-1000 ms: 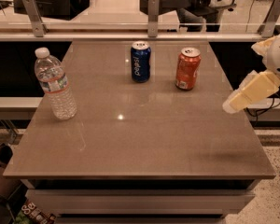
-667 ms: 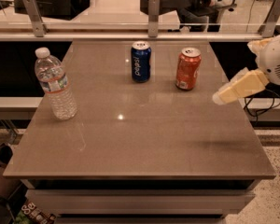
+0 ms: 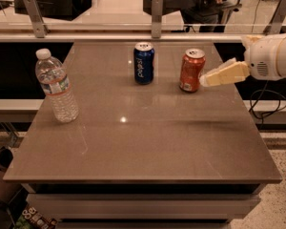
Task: Move coke can near water bottle
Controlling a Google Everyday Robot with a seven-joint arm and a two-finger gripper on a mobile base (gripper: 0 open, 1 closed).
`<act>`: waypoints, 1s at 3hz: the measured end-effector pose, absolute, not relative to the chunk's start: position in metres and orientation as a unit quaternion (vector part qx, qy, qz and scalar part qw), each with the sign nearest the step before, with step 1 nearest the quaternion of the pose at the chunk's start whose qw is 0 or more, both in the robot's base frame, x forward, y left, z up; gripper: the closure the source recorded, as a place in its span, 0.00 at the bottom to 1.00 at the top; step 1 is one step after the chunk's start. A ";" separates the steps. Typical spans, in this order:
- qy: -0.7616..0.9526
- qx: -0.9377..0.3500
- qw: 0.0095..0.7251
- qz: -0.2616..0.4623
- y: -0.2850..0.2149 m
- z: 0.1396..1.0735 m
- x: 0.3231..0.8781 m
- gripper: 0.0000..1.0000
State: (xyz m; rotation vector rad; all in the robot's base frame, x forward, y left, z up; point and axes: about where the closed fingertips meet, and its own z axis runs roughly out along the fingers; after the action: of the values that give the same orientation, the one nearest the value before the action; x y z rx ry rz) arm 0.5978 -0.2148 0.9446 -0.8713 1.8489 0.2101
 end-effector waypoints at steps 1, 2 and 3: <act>0.759 -0.347 0.539 0.115 -0.205 0.937 0.619 0.00; 0.751 -0.338 0.551 0.137 -0.194 0.931 0.631 0.00; 0.744 -0.335 0.557 0.154 -0.183 0.927 0.639 0.00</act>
Offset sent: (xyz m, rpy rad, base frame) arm 0.0485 0.0286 -0.0205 0.1987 -0.0451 0.0317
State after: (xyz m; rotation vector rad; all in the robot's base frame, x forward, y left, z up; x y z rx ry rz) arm 0.6386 -0.1833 0.9269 -0.7900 1.7561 0.3640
